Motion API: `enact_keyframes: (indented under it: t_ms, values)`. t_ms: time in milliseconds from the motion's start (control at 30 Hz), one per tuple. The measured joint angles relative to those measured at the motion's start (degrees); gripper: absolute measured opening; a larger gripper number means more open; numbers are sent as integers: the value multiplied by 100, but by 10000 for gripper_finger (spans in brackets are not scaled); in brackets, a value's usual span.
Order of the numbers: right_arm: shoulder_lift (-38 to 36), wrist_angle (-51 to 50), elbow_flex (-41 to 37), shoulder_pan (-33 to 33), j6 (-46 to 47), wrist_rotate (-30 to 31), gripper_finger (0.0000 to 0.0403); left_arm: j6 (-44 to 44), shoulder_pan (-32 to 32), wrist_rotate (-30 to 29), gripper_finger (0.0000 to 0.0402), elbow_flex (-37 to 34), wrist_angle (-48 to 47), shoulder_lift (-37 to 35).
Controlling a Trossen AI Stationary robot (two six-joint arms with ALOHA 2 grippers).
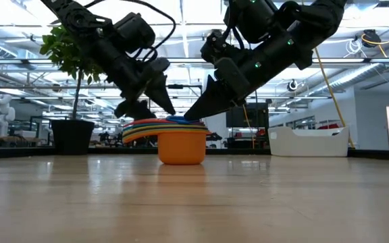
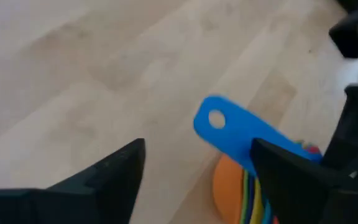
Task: Nest measuring cups in basket
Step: Stack the blue measuring cup into the red measuring cup
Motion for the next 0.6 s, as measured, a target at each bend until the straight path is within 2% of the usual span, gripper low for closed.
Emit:
enact_keyframes:
  t_ms: [133,200,267,433,600]
  values:
    - [1,15,0,2,0,-2,100,-3,1,96,343,15,140,103]
    - [1,16,-4,2,1,-2,100,-15,60,226,356,-11,57,143]
    - [2,14,-4,2,-1,-2,100,-17,95,445,358,16,444,294]
    - [5,24,-7,4,-24,-4,100,-39,154,1017,330,21,1022,607]
    - [5,9,-7,2,-35,-8,100,52,259,1332,281,5,1023,707]
